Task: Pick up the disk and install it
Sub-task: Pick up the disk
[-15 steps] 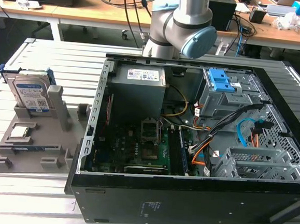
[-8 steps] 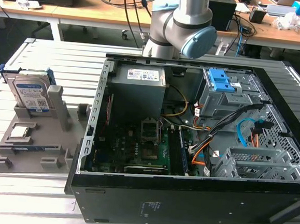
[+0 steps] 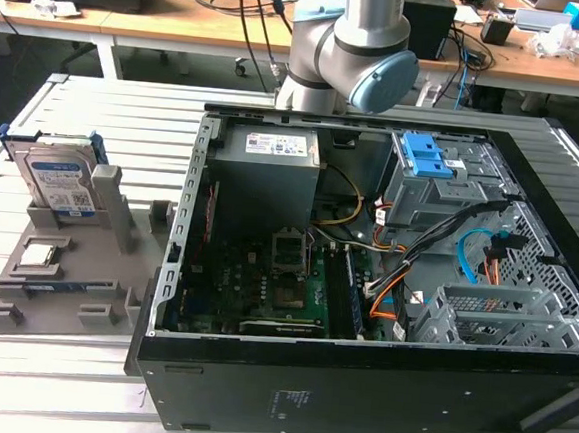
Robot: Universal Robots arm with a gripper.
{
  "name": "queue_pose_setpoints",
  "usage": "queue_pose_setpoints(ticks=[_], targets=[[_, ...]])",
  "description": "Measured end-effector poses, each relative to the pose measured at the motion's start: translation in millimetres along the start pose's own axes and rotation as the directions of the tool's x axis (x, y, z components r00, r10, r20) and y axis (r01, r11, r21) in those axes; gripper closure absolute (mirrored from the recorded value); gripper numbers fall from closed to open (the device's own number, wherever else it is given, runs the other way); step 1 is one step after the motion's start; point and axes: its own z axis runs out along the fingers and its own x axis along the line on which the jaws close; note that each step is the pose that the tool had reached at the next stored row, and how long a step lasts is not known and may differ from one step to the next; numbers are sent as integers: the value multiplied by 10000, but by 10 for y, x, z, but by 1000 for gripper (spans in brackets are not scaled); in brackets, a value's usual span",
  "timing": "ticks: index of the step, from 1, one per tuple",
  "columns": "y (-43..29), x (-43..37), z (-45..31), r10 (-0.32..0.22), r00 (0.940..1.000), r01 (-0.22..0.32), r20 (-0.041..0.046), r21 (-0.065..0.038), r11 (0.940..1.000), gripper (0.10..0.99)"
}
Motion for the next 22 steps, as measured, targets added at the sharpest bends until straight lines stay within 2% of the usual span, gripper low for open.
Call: queue_pose_setpoints(ticks=[5,12,15,18,20,22], targets=[[0,0,0,-767,9970,767,-34,-19,9971,980],[0,0,0,-1686,9857,1685,-73,-46,9857,980],[0,0,0,-2293,9733,2293,-97,-65,9733,980],[0,0,0,-2967,9549,2966,-123,-90,9550,980],[0,0,0,-3175,9482,3174,-131,-98,9483,980],[0,0,0,-3435,9390,3434,-141,-107,9391,980]])
